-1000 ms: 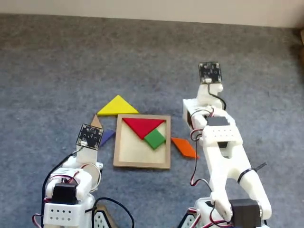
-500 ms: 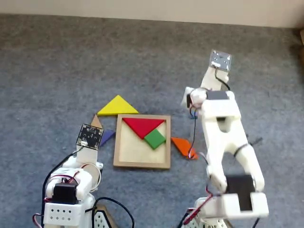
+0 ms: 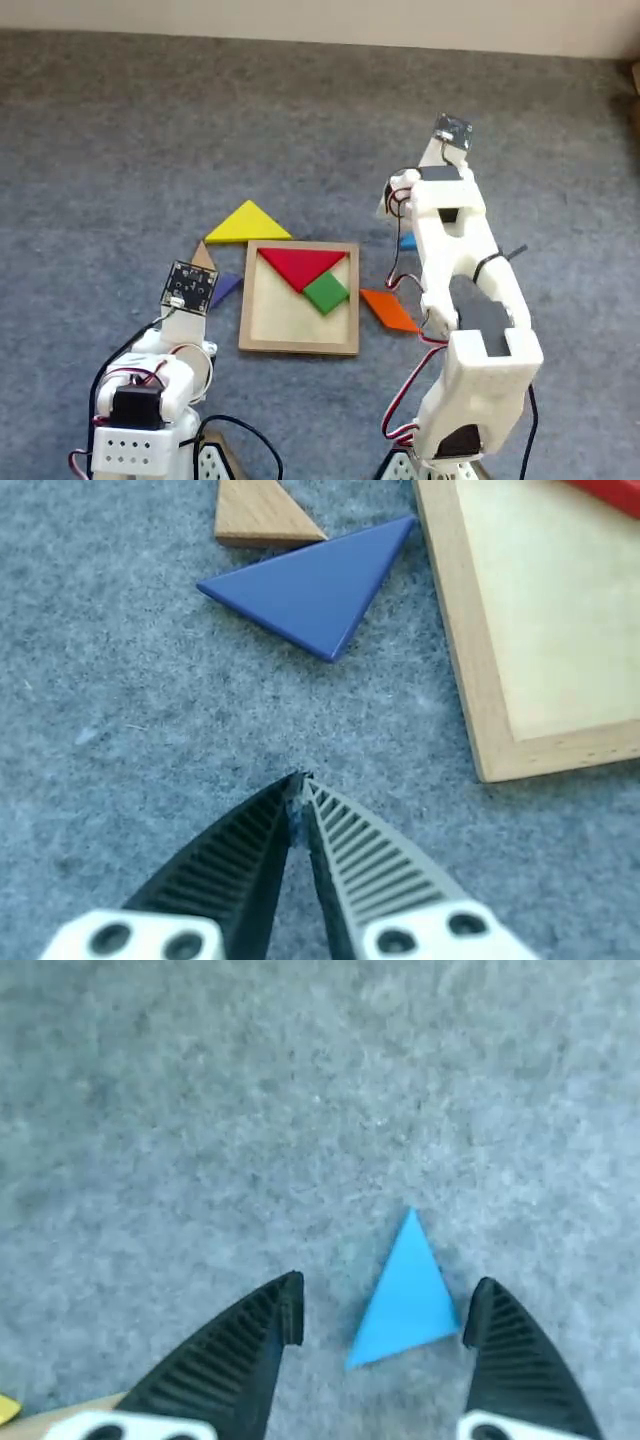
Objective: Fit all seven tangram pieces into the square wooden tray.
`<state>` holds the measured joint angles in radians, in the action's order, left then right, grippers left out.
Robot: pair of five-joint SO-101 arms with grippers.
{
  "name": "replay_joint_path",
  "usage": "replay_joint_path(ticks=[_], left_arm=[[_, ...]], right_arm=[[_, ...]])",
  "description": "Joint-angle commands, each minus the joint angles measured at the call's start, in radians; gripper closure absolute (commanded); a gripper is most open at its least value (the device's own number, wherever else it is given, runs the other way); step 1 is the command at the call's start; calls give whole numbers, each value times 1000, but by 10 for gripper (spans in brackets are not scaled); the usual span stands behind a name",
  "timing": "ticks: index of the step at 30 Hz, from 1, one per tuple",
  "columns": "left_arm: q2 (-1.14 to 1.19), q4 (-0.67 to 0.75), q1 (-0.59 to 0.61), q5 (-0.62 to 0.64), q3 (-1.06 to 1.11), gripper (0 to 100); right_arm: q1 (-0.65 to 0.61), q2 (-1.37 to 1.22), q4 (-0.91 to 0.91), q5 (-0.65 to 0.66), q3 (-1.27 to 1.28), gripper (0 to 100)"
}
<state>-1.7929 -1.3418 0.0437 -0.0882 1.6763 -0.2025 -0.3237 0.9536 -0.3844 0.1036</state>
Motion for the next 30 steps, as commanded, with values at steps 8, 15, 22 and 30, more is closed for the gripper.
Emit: replay_joint_path(ticks=[8, 15, 22, 30], left_arm=[[-19, -6, 5, 0, 19, 995], [-19, -6, 5, 0, 19, 995], [-19, -6, 5, 0, 19, 995], [-19, -6, 5, 0, 19, 995]], right_arm=[[45, -88, 5, -12, -134, 742], [53, -131, 7, -12, -157, 744], [51, -130, 107, -12, -163, 873], [84, -128, 252, -6, -165, 890]])
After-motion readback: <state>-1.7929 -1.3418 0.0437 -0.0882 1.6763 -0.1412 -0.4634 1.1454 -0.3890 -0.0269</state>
